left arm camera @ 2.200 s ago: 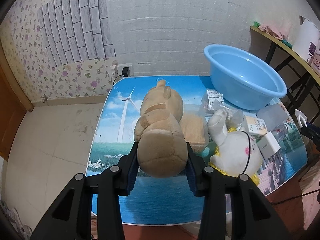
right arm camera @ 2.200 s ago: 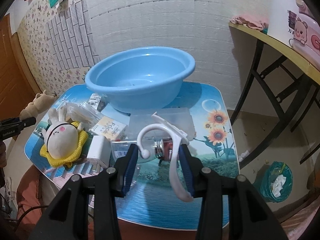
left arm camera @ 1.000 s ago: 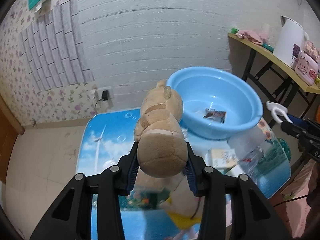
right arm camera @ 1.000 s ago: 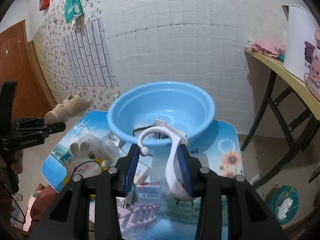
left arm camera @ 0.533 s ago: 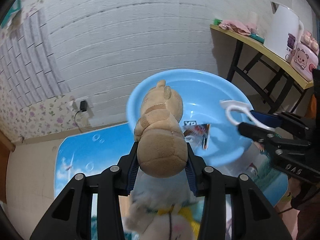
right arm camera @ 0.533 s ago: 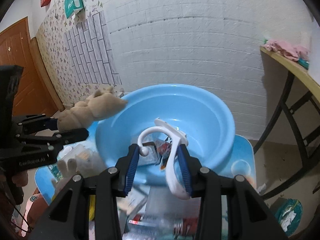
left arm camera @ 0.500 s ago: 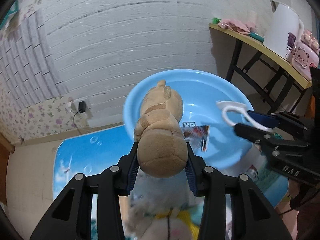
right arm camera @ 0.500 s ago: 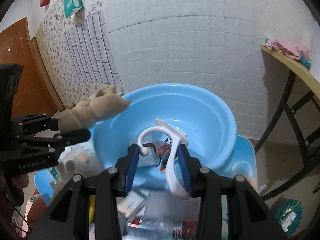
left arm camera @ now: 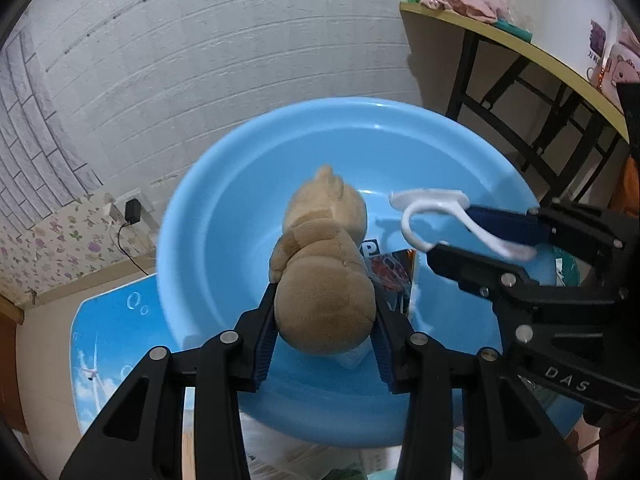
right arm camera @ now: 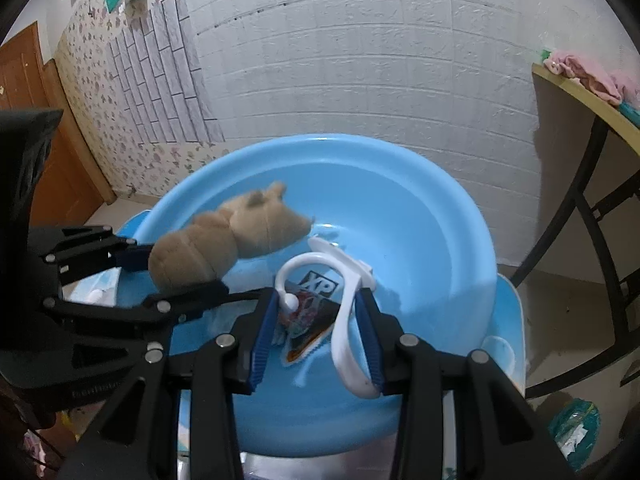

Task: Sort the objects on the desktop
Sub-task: 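Release the bear and hook into the basin and withdraw both tools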

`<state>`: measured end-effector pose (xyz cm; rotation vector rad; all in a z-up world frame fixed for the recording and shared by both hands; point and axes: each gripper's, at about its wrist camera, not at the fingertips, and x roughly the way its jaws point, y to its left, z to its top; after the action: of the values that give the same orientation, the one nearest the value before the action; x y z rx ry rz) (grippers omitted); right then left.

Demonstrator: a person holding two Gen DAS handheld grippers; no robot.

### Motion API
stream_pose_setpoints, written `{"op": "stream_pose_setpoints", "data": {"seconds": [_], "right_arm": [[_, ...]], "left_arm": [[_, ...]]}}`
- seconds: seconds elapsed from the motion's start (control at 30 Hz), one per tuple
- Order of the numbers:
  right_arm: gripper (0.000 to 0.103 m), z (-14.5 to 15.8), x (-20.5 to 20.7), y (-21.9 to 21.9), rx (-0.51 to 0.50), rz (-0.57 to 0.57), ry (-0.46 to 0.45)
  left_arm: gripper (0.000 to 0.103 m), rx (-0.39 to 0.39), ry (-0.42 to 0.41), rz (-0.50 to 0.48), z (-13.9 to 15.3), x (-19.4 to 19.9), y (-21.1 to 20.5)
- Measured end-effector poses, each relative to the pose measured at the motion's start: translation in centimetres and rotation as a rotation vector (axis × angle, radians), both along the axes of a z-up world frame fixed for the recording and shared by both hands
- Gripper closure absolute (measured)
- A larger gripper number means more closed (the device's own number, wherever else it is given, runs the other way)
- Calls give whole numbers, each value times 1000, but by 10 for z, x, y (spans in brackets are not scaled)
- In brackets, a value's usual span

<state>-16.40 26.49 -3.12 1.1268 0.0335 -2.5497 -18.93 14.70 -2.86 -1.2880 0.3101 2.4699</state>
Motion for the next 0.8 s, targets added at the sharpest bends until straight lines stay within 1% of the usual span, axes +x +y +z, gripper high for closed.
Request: {"op": "stream_pose_setpoints", "data": {"seconds": [0.1, 0.2, 0.23, 0.27, 0.3, 0.37, 0.4, 0.47, 0.53, 0.57, 0.6, 0.8], "right_arm": [[64, 0, -2, 0, 9, -5, 1], [63, -1, -1, 0, 10, -5, 1], [63, 0, -1, -1, 4, -3, 0], [63, 2, 1, -1, -4, 2, 1], [63, 4, 3, -1, -7, 2, 5], [63, 5, 6, 2, -13, -8, 5], [63, 5, 6, 4, -20, -11, 2], [63, 6, 11, 5, -27, -15, -3], [61, 9, 15, 4, -33, -13, -10], [55, 12, 19, 4, -44, -9, -10], [52, 15, 21, 6, -48, -10, -6], [51, 24, 44, 13, -61, -34, 7]], "left_arm": [[61, -22, 12, -9, -1, 2, 4], [60, -13, 15, -4, 2, 5, 2], [57, -10, 22, 1, 4, 8, 0], [50, -8, 28, 7, 5, 10, -3], [46, 3, 29, 15, 7, 13, -6], [37, 46, 40, 14, 14, 22, -12], [35, 51, 47, 15, 16, 25, -13], [27, 57, 64, 15, 22, 33, -15], [23, 73, 76, 13, 27, 41, -17], [22, 80, 78, 14, 29, 44, -18], [22, 89, 78, 16, 30, 48, -21], [10, 106, 97, 37, 39, 73, -35]]}}
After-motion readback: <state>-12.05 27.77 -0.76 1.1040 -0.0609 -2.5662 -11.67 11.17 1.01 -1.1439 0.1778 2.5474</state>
